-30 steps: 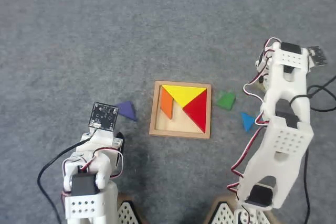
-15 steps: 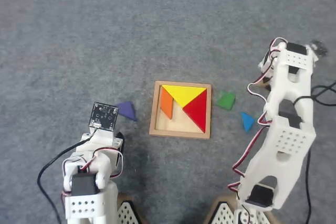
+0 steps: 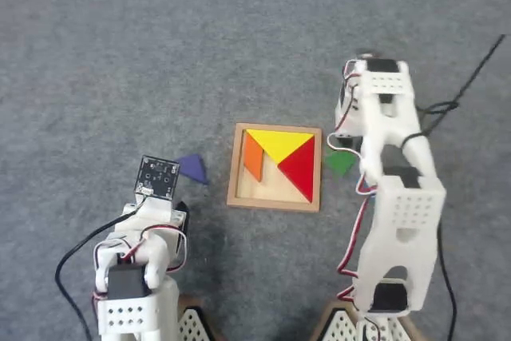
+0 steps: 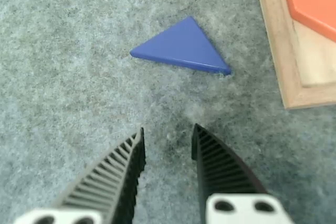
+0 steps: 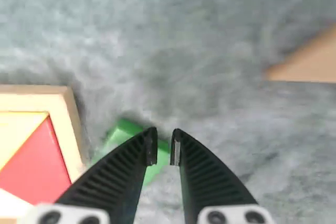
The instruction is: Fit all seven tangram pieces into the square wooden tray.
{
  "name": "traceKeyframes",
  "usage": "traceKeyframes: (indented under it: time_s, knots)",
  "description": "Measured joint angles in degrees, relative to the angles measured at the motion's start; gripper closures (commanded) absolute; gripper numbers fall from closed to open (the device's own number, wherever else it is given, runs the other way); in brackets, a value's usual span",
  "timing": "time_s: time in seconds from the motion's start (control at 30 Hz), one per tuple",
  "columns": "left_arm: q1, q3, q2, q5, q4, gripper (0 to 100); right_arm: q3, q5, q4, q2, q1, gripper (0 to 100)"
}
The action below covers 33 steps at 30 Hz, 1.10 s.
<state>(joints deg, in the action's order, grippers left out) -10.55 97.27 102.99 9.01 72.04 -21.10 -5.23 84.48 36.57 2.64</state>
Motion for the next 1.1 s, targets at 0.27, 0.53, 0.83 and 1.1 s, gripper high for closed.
traceKeyframes:
  time_s: [0.27, 0.53, 0.83, 1.1]
  knots:
    - [0.0, 0.0, 0.0, 0.0, 0.0, 86, 0.0, -25.3, -9.0, -4.2, -9.1, 73.1]
    - [0.0, 0.0, 0.0, 0.0, 0.0, 86, 0.0, -36.9, -17.0, 1.7, -9.3, 74.2]
    - [0.0, 0.0, 0.0, 0.0, 0.0, 86, 0.0, -41.1, -20.5, 2.5, -11.6, 78.4]
    - [0.0, 0.0, 0.0, 0.0, 0.0, 86, -3.3, -42.8, -20.9, 6.1, -12.8, 78.6]
